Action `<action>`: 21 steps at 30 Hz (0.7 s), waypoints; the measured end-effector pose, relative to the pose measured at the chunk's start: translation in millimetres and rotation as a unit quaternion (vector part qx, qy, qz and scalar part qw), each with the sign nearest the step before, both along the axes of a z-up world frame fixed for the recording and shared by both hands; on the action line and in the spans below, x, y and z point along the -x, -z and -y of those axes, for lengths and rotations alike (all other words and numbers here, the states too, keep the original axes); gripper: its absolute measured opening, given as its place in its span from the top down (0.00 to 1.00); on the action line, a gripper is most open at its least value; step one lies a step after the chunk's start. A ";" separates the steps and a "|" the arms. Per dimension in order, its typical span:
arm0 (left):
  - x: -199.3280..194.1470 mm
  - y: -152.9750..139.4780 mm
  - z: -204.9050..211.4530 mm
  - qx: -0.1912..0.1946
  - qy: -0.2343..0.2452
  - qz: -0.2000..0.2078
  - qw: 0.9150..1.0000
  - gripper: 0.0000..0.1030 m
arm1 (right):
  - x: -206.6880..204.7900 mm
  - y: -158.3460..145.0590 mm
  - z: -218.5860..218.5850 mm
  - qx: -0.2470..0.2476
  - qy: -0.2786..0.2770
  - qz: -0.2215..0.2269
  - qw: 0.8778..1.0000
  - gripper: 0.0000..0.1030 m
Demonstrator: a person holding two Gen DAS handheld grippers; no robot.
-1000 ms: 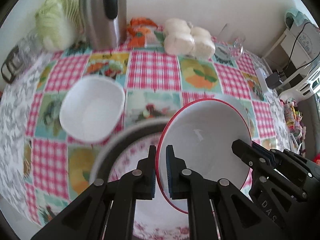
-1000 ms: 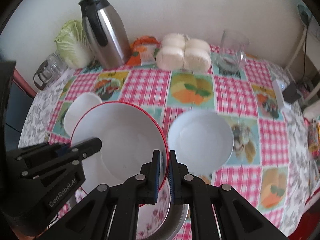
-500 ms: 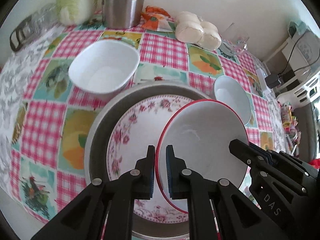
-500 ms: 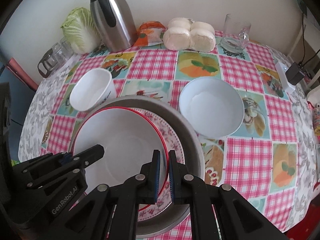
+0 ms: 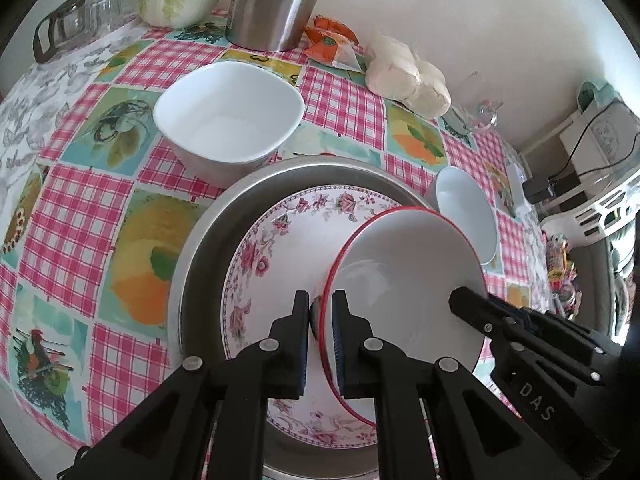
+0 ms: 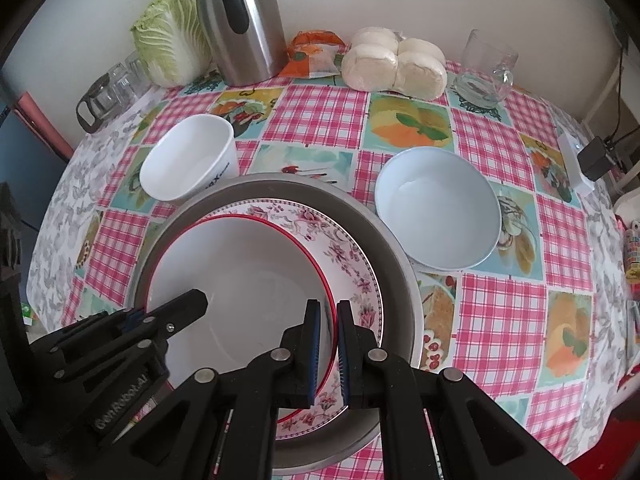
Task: Organize plates and bowls
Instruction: 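Carry the red-rimmed bowl and lower it onto the floral plate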
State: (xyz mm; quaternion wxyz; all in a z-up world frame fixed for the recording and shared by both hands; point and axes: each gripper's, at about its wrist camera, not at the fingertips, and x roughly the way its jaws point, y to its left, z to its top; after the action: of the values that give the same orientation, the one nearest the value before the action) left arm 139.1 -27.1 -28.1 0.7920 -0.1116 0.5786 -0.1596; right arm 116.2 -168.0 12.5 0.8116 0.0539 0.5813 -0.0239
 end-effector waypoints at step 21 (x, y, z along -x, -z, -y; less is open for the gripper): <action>-4.5 5.5 -8.9 0.033 -0.007 -0.002 0.999 0.85 | -5.4 10.4 4.9 -0.025 0.023 0.011 0.999 0.90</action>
State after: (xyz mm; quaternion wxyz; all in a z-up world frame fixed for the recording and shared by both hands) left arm 143.6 -18.2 -33.6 0.7876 -0.1426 0.5740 -0.1729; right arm 121.6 -172.9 2.1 0.8153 0.0875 0.5717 -0.0272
